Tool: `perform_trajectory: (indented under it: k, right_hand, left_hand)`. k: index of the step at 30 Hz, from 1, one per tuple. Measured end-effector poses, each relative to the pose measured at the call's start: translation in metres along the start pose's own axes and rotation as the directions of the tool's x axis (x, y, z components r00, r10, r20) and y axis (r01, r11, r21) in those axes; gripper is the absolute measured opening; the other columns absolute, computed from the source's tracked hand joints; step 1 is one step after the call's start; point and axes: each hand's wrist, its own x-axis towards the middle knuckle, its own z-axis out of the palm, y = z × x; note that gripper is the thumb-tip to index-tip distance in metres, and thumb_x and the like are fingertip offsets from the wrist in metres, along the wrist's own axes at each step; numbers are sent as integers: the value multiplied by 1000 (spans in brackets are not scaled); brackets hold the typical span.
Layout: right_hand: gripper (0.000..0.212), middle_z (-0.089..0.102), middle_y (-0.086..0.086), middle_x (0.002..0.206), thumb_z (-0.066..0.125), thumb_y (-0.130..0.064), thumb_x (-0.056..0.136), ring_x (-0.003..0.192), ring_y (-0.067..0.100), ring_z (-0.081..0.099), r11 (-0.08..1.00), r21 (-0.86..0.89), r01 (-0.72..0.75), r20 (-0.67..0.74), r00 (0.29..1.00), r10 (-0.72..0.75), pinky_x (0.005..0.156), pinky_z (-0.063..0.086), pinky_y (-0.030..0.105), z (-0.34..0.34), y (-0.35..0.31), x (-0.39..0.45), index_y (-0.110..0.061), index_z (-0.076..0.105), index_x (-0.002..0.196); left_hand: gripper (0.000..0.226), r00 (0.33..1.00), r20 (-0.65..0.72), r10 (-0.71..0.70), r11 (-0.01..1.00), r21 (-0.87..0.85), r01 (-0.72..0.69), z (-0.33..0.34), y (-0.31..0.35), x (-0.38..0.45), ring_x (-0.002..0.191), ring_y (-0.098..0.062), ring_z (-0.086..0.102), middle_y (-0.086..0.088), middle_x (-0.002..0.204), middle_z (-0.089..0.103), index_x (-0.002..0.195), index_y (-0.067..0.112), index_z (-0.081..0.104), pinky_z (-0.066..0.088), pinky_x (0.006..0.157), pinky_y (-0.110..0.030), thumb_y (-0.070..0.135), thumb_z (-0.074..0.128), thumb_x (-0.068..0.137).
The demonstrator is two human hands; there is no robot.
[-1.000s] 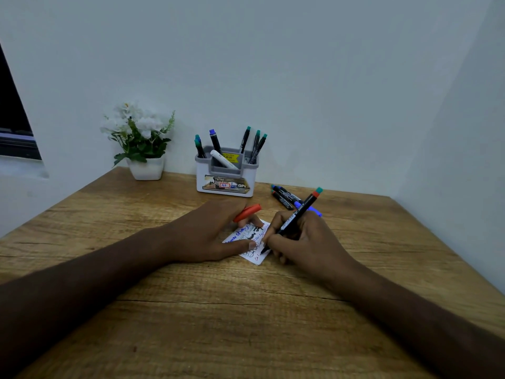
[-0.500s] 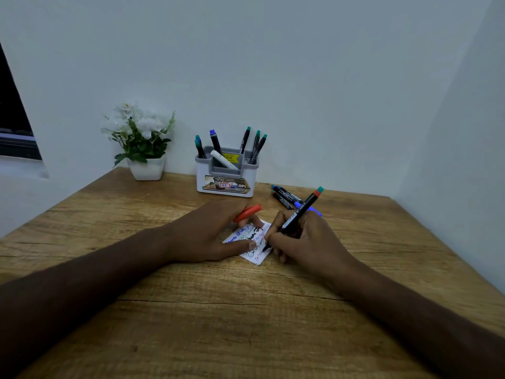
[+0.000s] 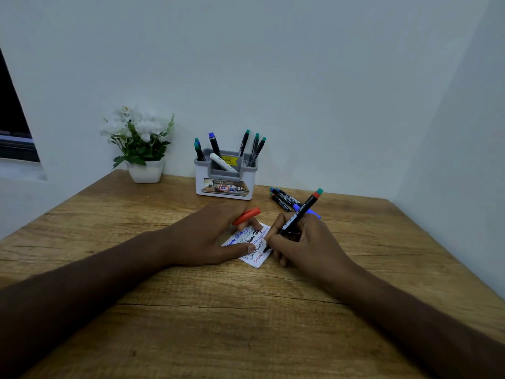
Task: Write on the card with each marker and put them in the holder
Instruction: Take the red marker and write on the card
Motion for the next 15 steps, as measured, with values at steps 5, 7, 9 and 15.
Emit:
perform_trajectory:
  k: [5,7,9,15]
  right_hand:
    - [4,73,5,68,70,-10,93,57,15,65,1000,13,-16,15,1000,16,60,56,24,-1,1,1,-8,71,90]
    - [4,74,11,70,69,-10,94,56,15,65,1000,7,-12,-6,1000,12,59,55,23,-1,0,1,-8,71,91]
    - [4,74,16,74,68,-10,94,56,16,65,1000,3,-14,-8,1000,14,59,55,24,-1,0,1,-7,71,93]
    - [7,77,15,77,68,-12,97,59,16,68,998,28,-54,-11,998,55,67,60,33,-1,1,3,-6,71,97]
  left_hand:
    - [46,1000,-6,-11,1000,18,11,1,0,0,107,6,55,27,118,57,130,31,57,41,86,-12,59,66,95]
    - [45,1000,-1,-5,1000,9,5,0,1,0,106,2,57,25,120,60,129,29,58,46,86,-18,57,66,95]
    - [45,1000,6,-7,1000,-3,7,-1,2,-1,107,1,58,24,122,61,130,30,58,47,88,-19,56,67,95]
    - [42,1000,2,-18,1000,24,18,0,1,-1,101,8,54,30,111,57,125,31,57,39,80,-8,57,67,94]
